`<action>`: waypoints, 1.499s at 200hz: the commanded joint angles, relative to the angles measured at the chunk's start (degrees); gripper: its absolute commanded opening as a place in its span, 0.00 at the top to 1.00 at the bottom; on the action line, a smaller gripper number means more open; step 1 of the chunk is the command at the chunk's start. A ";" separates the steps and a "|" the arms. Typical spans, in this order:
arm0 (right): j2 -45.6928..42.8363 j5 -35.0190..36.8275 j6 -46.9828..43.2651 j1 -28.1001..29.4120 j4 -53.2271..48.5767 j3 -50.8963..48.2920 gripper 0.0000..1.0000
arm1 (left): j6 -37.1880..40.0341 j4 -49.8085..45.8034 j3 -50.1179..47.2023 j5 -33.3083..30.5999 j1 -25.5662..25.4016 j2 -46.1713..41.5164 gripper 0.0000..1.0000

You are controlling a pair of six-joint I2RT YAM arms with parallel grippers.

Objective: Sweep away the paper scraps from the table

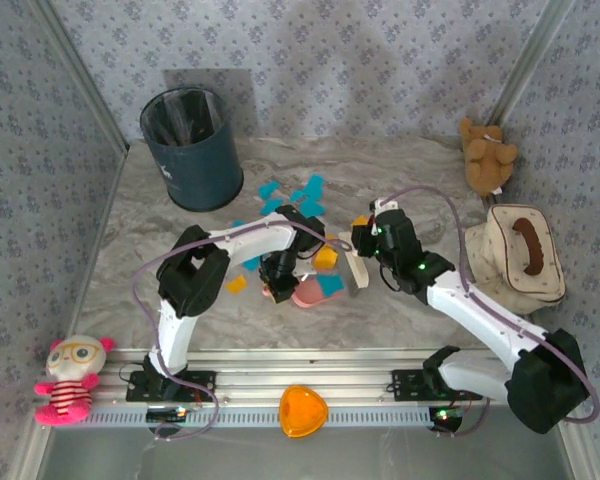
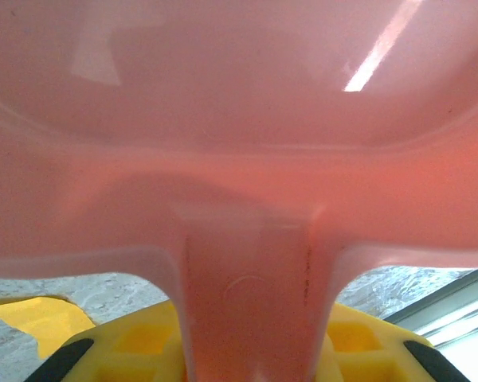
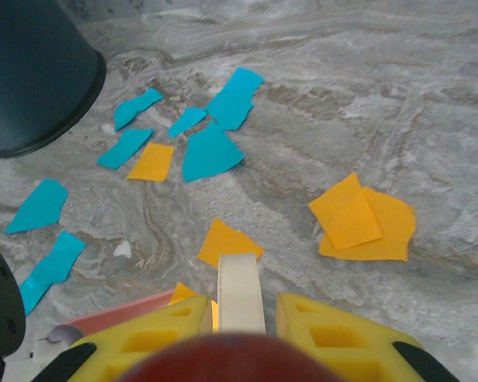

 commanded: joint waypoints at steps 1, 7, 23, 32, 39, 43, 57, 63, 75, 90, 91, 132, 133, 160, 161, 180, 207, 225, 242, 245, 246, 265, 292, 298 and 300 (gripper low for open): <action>-2.37 4.10 -1.51 -0.08 -2.47 1.43 1.00 | -1.67 -1.44 -1.46 -0.20 1.38 -2.70 1.00; -2.65 4.62 -1.79 -0.20 -2.80 1.64 1.00 | -1.85 -1.39 -1.66 -0.15 1.72 -2.89 1.00; -2.88 5.63 -2.25 -0.93 -3.22 1.88 1.00 | -2.31 -1.45 -1.69 -0.40 2.60 -3.16 1.00; -2.81 5.75 -2.88 -1.53 -3.10 2.13 1.00 | -2.45 -1.39 -1.76 -0.53 2.96 -3.08 1.00; -2.64 5.80 -3.21 -2.05 -2.99 2.29 1.00 | -2.55 -1.41 -1.74 -0.48 3.11 -3.00 1.00; -2.56 5.70 -3.56 -2.38 -2.92 2.40 1.00 | -2.49 -1.39 -1.76 -0.49 3.20 -2.91 1.00; -2.19 5.45 -4.58 -3.60 -2.98 3.08 1.00 | -2.81 -1.41 -1.58 -0.75 3.54 -2.65 1.00; -2.06 5.52 -5.16 -4.21 -3.03 3.41 1.00 | -2.79 -1.36 -1.52 -0.82 3.78 -2.55 1.00; -1.94 5.47 -5.94 -5.73 -2.67 3.90 1.00 | -2.96 -1.17 -1.32 -0.76 4.12 -2.38 1.00; -1.53 5.10 -6.85 -8.12 -2.17 4.48 1.00 | -2.93 -1.19 -0.99 -0.58 4.57 -2.06 1.00; -1.51 5.10 -6.86 -8.30 -2.16 4.53 1.00 | -2.92 -1.20 -0.94 -0.58 4.59 -2.00 1.00; 1.25 5.44 -9.87 -14.69 -1.41 6.98 1.00 | -1.80 -1.56 0.69 0.16 5.27 -0.65 1.00; 1.33 5.44 -10.00 -14.83 -1.39 7.01 1.00 | -1.79 -1.61 0.74 0.10 5.25 -0.63 1.00; 4.44 5.88 -12.93 -17.80 0.39 8.57 1.00 | -0.65 -1.87 1.95 0.69 5.66 0.12 1.00; 4.56 5.89 -13.07 -17.93 0.48 8.60 1.00 | -0.60 -1.89 1.94 0.71 5.66 0.14 1.00; 7.19 5.50 -14.87 -19.73 2.25 9.80 1.00 | 0.21 -2.16 3.26 1.26 5.93 0.75 1.00; 10.78 5.14 -17.35 -21.03 6.24 10.59 1.00 | 1.26 -2.63 4.72 1.19 6.20 1.80 1.00; 13.32 3.72 -18.68 -21.29 7.64 11.63 1.00 | 1.81 -3.00 5.71 1.25 6.33 2.39 1.00; 15.56 1.53 -19.70 -21.07 8.62 12.61 1.00 | 2.15 -3.40 6.53 1.36 6.43 3.02 1.00; 15.88 1.15 -19.76 -21.05 8.73 12.81 1.00 | 2.19 -3.53 6.74 1.41 6.50 3.11 1.00; 15.99 0.97 -19.82 -21.09 8.74 12.87 1.00 | 2.18 -3.56 6.80 1.43 6.48 3.14 1.00; 17.81 -1.14 -20.76 -20.46 8.86 13.95 1.00 | 2.45 -4.12 7.60 1.70 6.63 3.71 1.00; 19.70 -3.62 -21.96 -19.35 9.11 14.65 1.00 | 3.19 -4.50 8.13 2.48 6.77 4.39 1.00; 20.12 -4.03 -22.08 -19.15 9.01 14.84 1.00 | 3.33 -4.46 8.24 2.73 6.89 4.48 1.00; 20.27 -4.22 -22.08 -19.01 8.94 14.86 1.00 | 3.39 -4.46 8.26 2.80 6.89 4.59 1.00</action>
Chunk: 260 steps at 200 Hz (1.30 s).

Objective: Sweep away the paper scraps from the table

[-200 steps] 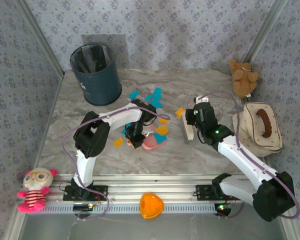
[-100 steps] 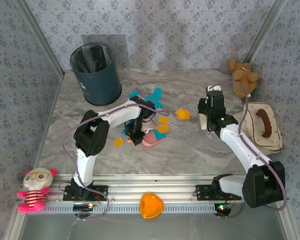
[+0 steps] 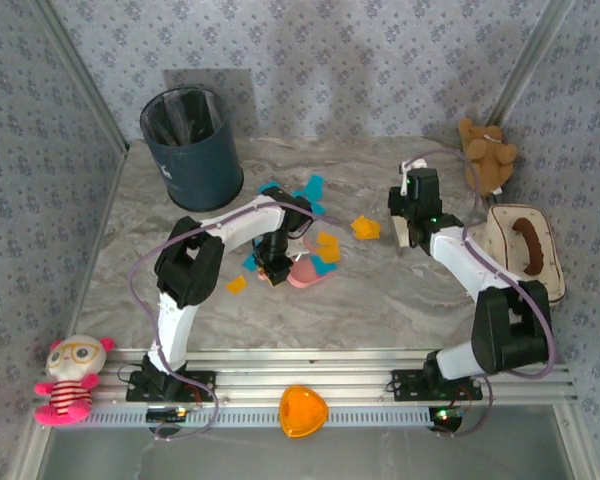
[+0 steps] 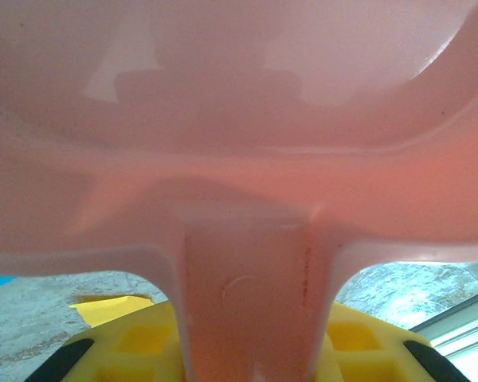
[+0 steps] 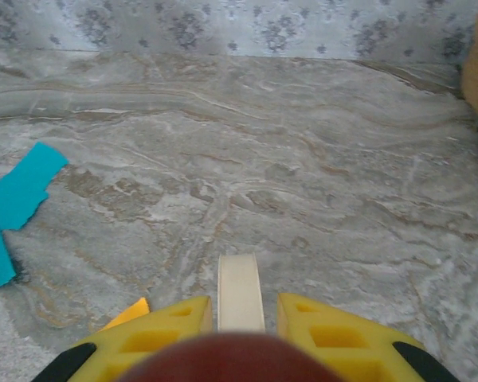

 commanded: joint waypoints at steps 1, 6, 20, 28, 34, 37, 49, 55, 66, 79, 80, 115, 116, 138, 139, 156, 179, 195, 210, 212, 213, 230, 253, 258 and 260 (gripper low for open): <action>1.37 -3.32 -2.28 1.13 2.05 2.69 1.00 | 1.59 -2.78 1.59 1.51 0.38 1.80 1.00; 1.66 -3.71 -2.44 1.41 1.96 2.80 1.00 | 1.80 -2.78 1.72 1.66 0.35 1.91 1.00; 2.37 -4.23 -3.06 2.32 1.84 2.96 1.00 | 2.25 -2.88 2.01 1.94 0.44 2.18 1.00; 2.68 -4.37 -3.56 2.80 1.86 2.88 1.00 | 2.43 -3.02 2.29 1.89 0.53 2.40 1.00; 2.87 -4.40 -3.93 3.23 1.86 2.93 1.00 | 2.60 -3.12 2.60 1.85 0.52 2.63 1.00; 3.00 -4.38 -4.11 3.53 1.78 2.92 1.00 | 2.70 -3.25 2.70 1.93 0.55 2.69 1.00; 3.30 -4.49 -4.65 4.20 1.75 2.92 1.00 | 2.81 -3.48 3.24 1.63 0.50 3.19 1.00; 3.42 -4.59 -4.82 4.42 1.75 2.90 1.00 | 2.83 -3.57 3.42 1.54 0.54 3.38 1.00; 3.59 -5.08 -5.10 5.01 1.70 2.93 1.00 | 2.91 -3.66 3.83 1.47 0.52 3.67 1.00; 3.81 -5.66 -5.55 5.62 1.60 2.83 1.00 | 2.91 -3.78 4.36 1.46 0.47 3.97 1.00; 3.81 -5.70 -5.56 5.64 1.60 2.83 1.00 | 2.91 -3.81 4.38 1.45 0.47 4.00 1.00; 4.20 -7.88 -6.71 7.34 1.30 2.63 1.00 | 3.09 -4.30 5.75 1.58 0.52 4.98 1.00; 4.18 -7.91 -6.80 7.42 1.27 2.68 1.00 | 3.09 -4.33 5.78 1.56 0.50 4.99 1.00; 4.08 -9.93 -7.62 8.58 0.50 2.65 1.00 | 3.27 -4.37 6.33 1.45 0.51 5.31 1.00; 4.07 -10.03 -7.65 8.61 0.43 2.65 1.00 | 3.27 -4.37 6.42 1.49 0.49 5.33 1.00; 3.99 -12.16 -7.93 9.33 -0.45 2.91 1.00 | 3.35 -4.53 6.91 1.41 0.53 5.69 1.00; 3.72 -13.47 -8.43 10.88 -1.55 2.92 1.00 | 3.35 -4.85 7.80 1.38 0.52 6.32 1.00; 3.33 -13.73 -8.64 11.92 -2.52 2.90 1.00 | 3.35 -4.94 8.27 1.36 0.53 6.58 1.00; 2.93 -14.00 -8.91 12.82 -3.39 2.92 1.00 | 3.44 -5.04 8.76 1.36 0.48 6.75 1.00; 2.86 -14.07 -8.87 12.96 -3.47 2.94 1.00 | 3.49 -4.99 8.72 1.36 0.52 6.76 1.00; 2.76 -14.08 -8.89 13.04 -3.53 2.88 1.00 | 3.51 -4.99 8.72 1.36 0.54 6.76 1.00; 2.23 -15.19 -8.84 13.91 -4.03 2.63 1.00 | 3.62 -4.98 9.02 1.37 0.49 6.93 1.00; 1.72 -16.51 -8.31 15.27 -5.21 2.74 1.00 | 3.62 -5.15 9.33 1.37 0.52 7.24 1.00; 1.55 -16.34 -8.26 15.66 -5.49 2.78 1.00 | 3.62 -5.15 9.35 1.36 0.50 7.28 1.00; 1.53 -16.30 -8.29 15.85 -5.58 2.77 1.00 | 3.62 -5.15 9.33 1.36 0.50 7.28 1.00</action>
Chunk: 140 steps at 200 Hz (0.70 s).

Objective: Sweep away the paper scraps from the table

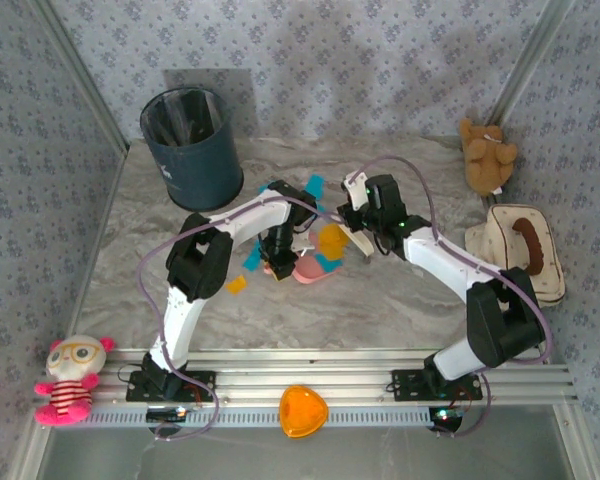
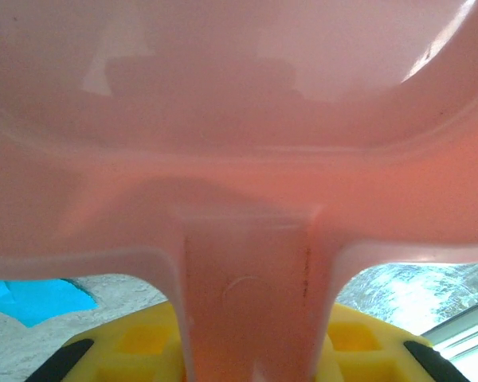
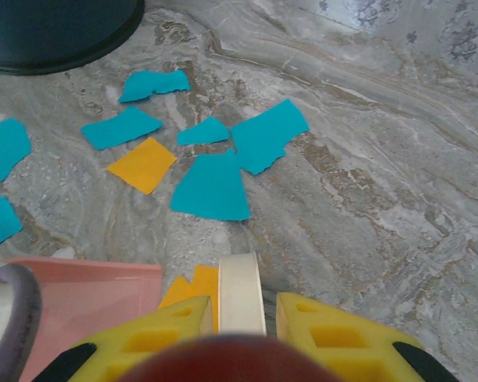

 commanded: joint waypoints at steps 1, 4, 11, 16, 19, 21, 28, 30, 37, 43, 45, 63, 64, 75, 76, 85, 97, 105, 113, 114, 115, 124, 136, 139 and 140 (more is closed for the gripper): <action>-1.53 -3.25 0.38 2.28 -4.22 0.99 1.00 | 0.97 -2.23 1.44 0.31 0.11 1.65 1.00; -1.64 -3.15 0.38 2.52 -4.36 0.97 1.00 | 1.02 -2.23 1.44 0.32 0.18 1.65 1.00; -1.97 -3.15 0.39 3.07 -4.77 0.92 1.00 | 0.97 -2.16 1.44 0.36 0.15 1.65 1.00; -2.22 -3.16 0.44 3.50 -5.05 0.81 1.00 | 0.96 -2.21 1.44 0.40 0.12 1.65 1.00; -2.35 -3.15 0.46 3.73 -5.03 0.73 1.00 | 0.89 -2.15 1.44 0.40 0.10 1.65 1.00; -2.48 -3.17 0.46 3.84 -5.14 0.71 1.00 | 0.89 -2.14 1.44 0.47 0.10 1.65 1.00; -2.71 -3.24 0.46 4.30 -5.61 0.66 1.00 | 0.88 -2.14 1.42 0.49 0.14 1.60 1.00; -2.85 -3.24 0.46 4.42 -5.68 0.67 1.00 | 0.88 -2.14 1.39 0.51 0.18 1.64 1.00; -3.11 -3.08 0.53 4.89 -6.03 0.49 1.00 | 0.88 -2.14 1.43 0.49 0.10 1.64 1.00; -3.38 -2.98 0.55 5.17 -6.22 0.37 1.00 | 0.88 -2.15 1.31 0.58 0.17 1.56 1.00; -3.53 -2.93 0.62 5.27 -6.20 0.31 1.00 | 0.88 -2.16 1.27 0.58 0.12 1.56 1.00; -4.53 -3.30 1.19 5.88 -5.99 -0.32 1.00 | 0.97 -2.05 1.11 0.88 0.15 1.38 1.00; -4.59 -3.32 1.22 5.95 -5.95 -0.33 1.00 | 1.02 -2.10 1.10 0.90 0.08 1.38 1.00; -5.25 -3.88 2.05 6.05 -5.20 -0.69 1.00 | 1.06 -1.96 1.10 0.93 0.02 1.29 1.00; -5.35 -3.96 2.09 6.03 -5.11 -0.70 1.00 | 1.06 -1.96 1.09 0.97 0.06 1.29 1.00; -5.85 -4.54 2.72 6.16 -4.43 -1.05 1.00 | 1.15 -2.01 1.09 1.09 0.07 1.29 1.00; -6.47 -4.59 3.45 6.19 -3.31 -1.56 1.00 | 1.24 -2.07 1.09 1.18 -0.03 1.25 1.00; -6.87 -4.21 3.82 6.14 -2.67 -1.75 1.00 | 1.32 -1.93 1.09 1.27 -0.11 1.13 1.00; -7.27 -3.60 4.08 6.12 -2.02 -2.02 1.00 | 1.41 -1.97 1.02 1.31 -0.12 0.99 1.00; -7.32 -3.51 4.08 6.15 -1.98 -2.06 1.00 | 1.41 -1.97 1.05 1.30 -0.18 0.97 1.00; -7.40 -3.42 4.07 6.17 -1.88 -2.09 1.00 | 1.41 -1.96 1.07 1.33 -0.22 0.95 1.00; -7.92 -2.86 4.24 6.10 -1.39 -2.32 1.00 | 1.50 -1.91 0.90 1.30 -0.18 0.76 1.00; -8.74 -1.69 4.34 5.98 -0.60 -2.74 1.00 | 1.50 -1.82 0.74 1.16 -0.31 0.61 1.00; -8.96 -1.27 4.33 6.01 -0.51 -2.86 1.00 | 1.46 -1.80 0.69 1.12 -0.34 0.55 1.00; -9.05 -1.11 4.33 6.01 -0.48 -2.83 1.00 | 1.39 -1.79 0.67 1.11 -0.34 0.53 1.00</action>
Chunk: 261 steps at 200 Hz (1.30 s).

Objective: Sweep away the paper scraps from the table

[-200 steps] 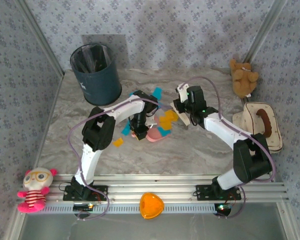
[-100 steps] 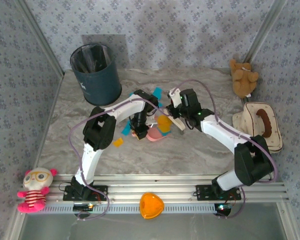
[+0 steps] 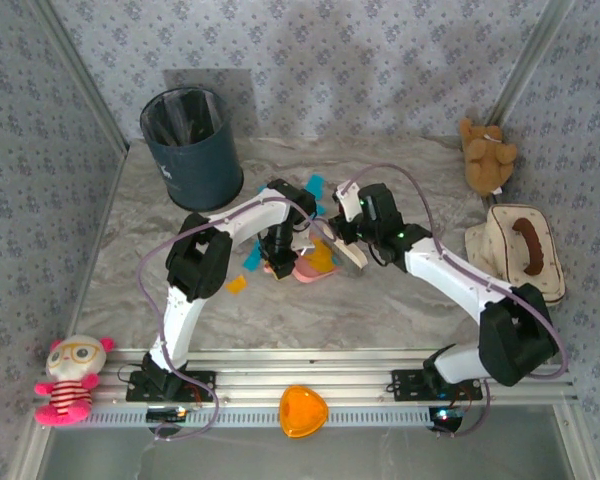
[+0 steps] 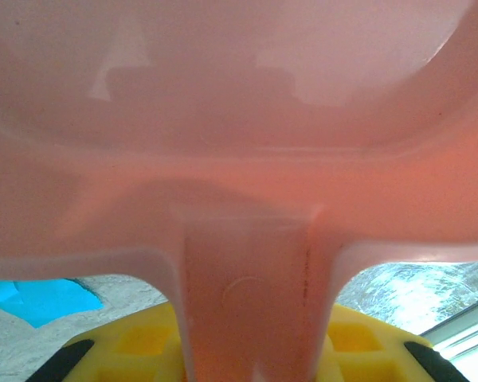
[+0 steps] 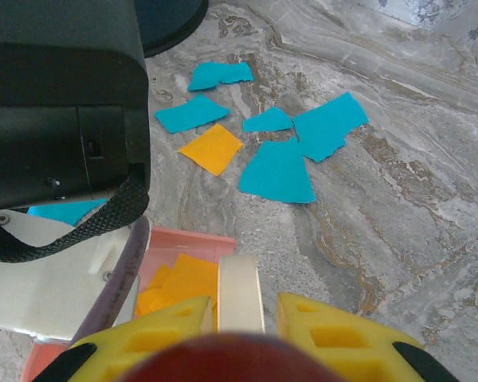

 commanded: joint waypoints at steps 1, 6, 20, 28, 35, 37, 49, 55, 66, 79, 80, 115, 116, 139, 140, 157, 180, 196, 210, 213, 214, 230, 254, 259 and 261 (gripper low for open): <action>-3.04 -0.57 1.84 0.98 3.42 -0.66 1.00 | 0.57 -1.68 0.24 0.87 -0.58 0.52 1.00; -3.35 0.51 1.84 0.93 3.40 -0.90 1.00 | 0.58 -1.51 0.13 0.89 -0.61 0.37 1.00; -4.12 3.84 1.92 0.96 3.37 -1.27 1.00 | 0.58 -1.08 -0.53 0.91 -0.74 -0.22 1.00; -4.72 5.78 1.97 0.83 3.65 -1.77 1.00 | 0.58 -0.77 -0.94 0.94 -0.82 -0.61 1.00; -5.38 7.73 2.38 0.88 4.27 -2.26 1.00 | 0.58 -0.56 -1.29 0.86 -0.89 -0.94 1.00; -5.54 8.21 2.55 0.83 4.45 -2.54 1.00 | 0.60 -0.52 -1.38 0.86 -0.88 -1.02 1.00; -6.60 10.61 3.44 0.57 5.67 -3.70 1.00 | 0.58 -0.06 -2.01 0.92 -0.98 -1.53 1.00; -7.02 11.98 4.10 0.39 6.69 -4.11 1.00 | 0.63 0.12 -2.36 0.95 -1.02 -1.75 1.00; -7.37 14.32 5.36 0.04 7.85 -4.83 1.00 | 0.67 0.25 -2.81 1.05 -1.06 -1.91 1.00; -7.18 16.81 6.74 -0.13 8.66 -5.02 1.00 | 0.76 0.34 -3.10 1.04 -1.28 -1.98 1.00; -7.13 16.92 6.84 -0.15 8.71 -5.03 1.00 | 0.76 0.34 -3.10 1.04 -1.24 -1.97 1.00; -4.27 17.96 9.60 -0.25 11.48 -4.53 1.00 | 1.02 0.93 -3.53 1.47 -1.67 -2.22 1.00; -4.18 17.90 9.63 -0.25 11.57 -4.52 1.00 | 1.02 0.99 -3.54 1.48 -1.65 -2.22 1.00; -1.75 17.62 10.36 0.06 12.17 -3.48 1.00 | 0.96 1.69 -3.86 1.90 -1.80 -2.65 1.00; -1.65 17.60 10.41 0.04 12.18 -3.47 1.00 | 0.94 1.77 -3.88 1.91 -1.76 -2.70 1.00; -0.21 16.85 10.56 0.44 12.75 -3.12 1.00 | 0.93 2.27 -4.16 2.01 -1.90 -3.09 1.00; 1.21 15.79 10.63 0.87 12.67 -3.02 1.00 | 0.93 2.71 -4.42 2.02 -1.83 -3.36 1.00; 1.74 14.70 10.63 1.04 12.54 -3.11 1.00 | 0.78 2.96 -4.60 2.09 -1.90 -3.50 1.00; 1.96 13.41 10.63 1.14 12.37 -3.19 1.00 | 0.72 3.18 -4.65 2.07 -1.97 -3.59 1.00; 2.02 13.05 10.63 1.10 12.37 -3.19 1.00 | 0.68 3.28 -4.61 2.02 -1.92 -3.62 1.00; 2.00 12.89 10.63 1.13 12.36 -3.19 1.00 | 0.67 3.31 -4.65 2.05 -1.91 -3.63 1.00; 2.15 11.22 11.03 1.24 12.02 -3.34 1.00 | 0.50 3.62 -4.60 1.92 -1.92 -3.63 1.00; 2.23 8.43 11.68 1.18 11.96 -3.53 1.00 | 0.32 4.29 -4.47 2.06 -1.90 -3.55 1.00; 2.21 7.68 11.83 1.21 11.92 -3.59 1.00 | 0.32 4.30 -4.38 2.08 -1.98 -3.48 1.00; 2.16 7.54 11.94 1.24 11.99 -3.62 1.00 | 0.32 4.30 -4.31 2.03 -2.01 -3.46 1.00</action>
